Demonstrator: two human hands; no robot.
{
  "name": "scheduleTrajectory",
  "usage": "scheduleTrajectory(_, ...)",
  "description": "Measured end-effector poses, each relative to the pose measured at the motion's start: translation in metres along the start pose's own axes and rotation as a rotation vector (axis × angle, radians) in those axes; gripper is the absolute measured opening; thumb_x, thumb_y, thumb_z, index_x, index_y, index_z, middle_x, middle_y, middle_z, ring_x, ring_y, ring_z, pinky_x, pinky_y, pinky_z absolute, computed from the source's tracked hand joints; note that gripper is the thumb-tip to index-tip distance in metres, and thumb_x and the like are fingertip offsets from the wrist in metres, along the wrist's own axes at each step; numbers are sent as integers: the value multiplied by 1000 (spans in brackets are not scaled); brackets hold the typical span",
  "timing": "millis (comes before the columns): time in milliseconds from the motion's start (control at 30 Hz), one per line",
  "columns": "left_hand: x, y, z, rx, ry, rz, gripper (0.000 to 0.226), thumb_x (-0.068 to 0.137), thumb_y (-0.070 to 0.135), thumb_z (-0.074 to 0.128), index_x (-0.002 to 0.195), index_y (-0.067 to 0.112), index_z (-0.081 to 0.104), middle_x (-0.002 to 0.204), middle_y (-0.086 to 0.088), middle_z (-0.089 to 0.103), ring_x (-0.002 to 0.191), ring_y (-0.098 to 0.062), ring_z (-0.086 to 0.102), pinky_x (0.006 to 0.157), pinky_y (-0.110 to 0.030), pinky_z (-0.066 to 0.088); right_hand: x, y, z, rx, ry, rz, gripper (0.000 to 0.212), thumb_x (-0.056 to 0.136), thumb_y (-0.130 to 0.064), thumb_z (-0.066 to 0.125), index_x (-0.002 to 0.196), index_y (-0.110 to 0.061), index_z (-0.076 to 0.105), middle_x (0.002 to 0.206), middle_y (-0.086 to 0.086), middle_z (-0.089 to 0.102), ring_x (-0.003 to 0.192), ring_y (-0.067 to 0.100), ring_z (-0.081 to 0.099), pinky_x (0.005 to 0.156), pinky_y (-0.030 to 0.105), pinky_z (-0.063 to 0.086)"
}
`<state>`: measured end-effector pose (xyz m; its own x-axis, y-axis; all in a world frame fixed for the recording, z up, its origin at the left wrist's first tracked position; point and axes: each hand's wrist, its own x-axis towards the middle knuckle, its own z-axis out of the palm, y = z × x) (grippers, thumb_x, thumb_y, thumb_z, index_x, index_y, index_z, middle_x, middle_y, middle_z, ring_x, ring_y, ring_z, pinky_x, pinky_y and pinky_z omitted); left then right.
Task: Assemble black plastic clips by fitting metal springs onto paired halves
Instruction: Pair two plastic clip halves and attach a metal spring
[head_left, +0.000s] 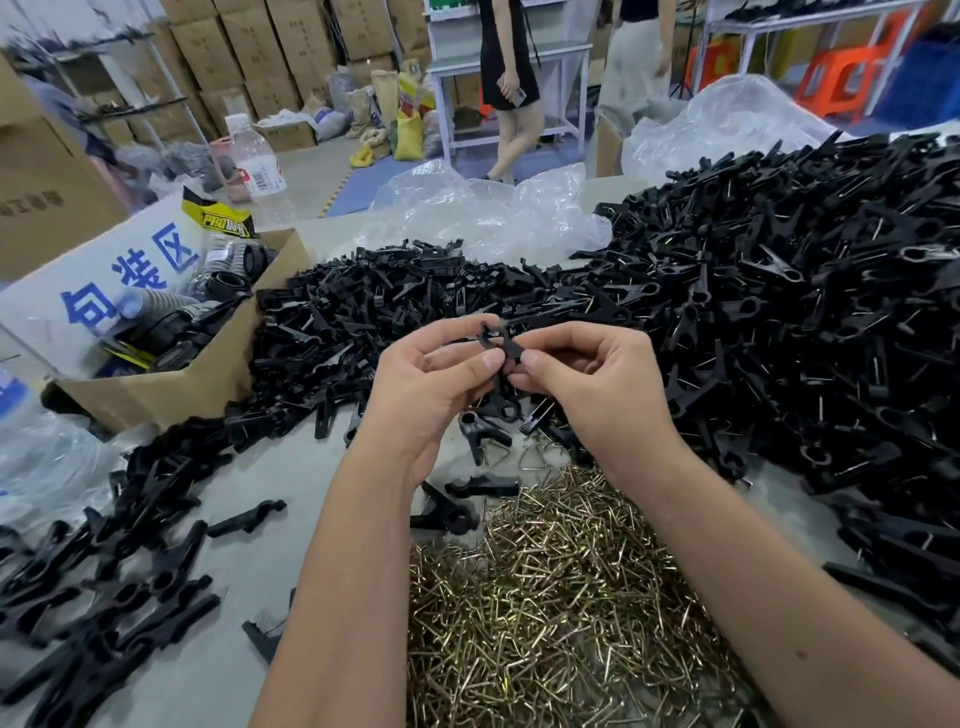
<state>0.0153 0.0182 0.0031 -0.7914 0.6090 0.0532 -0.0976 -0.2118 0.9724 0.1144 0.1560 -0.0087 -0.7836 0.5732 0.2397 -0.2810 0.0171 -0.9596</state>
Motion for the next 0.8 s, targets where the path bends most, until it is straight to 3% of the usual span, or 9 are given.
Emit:
scheduleTrajectory(100,0,0,-5,-19,-26,-6,36,84,-11,72,114,9,77,108,-20,77,98,-29,74,92,-35,60,0,0,0,-5,-18,-1,14,91,6,72,96,-5,79,86,9,80,83,24,80,82,35,65)
scheduleTrajectory(300,1,-1,-7,-46,11,6,39,85,-13,70,118,5,73,108,-19,77,101,-30,75,87,-33,61,-2,-1,2,47,31,-54,13,92,7,71,98,-2,77,84,8,80,81,22,79,75,25,62)
scheduleTrajectory(567,0,0,-4,-25,21,-15,38,84,-14,71,118,1,72,107,-21,77,100,-33,76,87,-32,61,-2,0,2,-16,-17,-67,12,90,7,72,93,-3,78,83,9,80,81,23,79,73,28,64)
scheduleTrajectory(800,-2,1,-7,23,11,-19,38,82,-11,75,114,9,77,103,-15,78,87,-21,73,78,-26,58,0,-3,-5,-145,-69,-18,11,92,-2,74,95,-11,80,74,7,77,62,21,74,63,27,60)
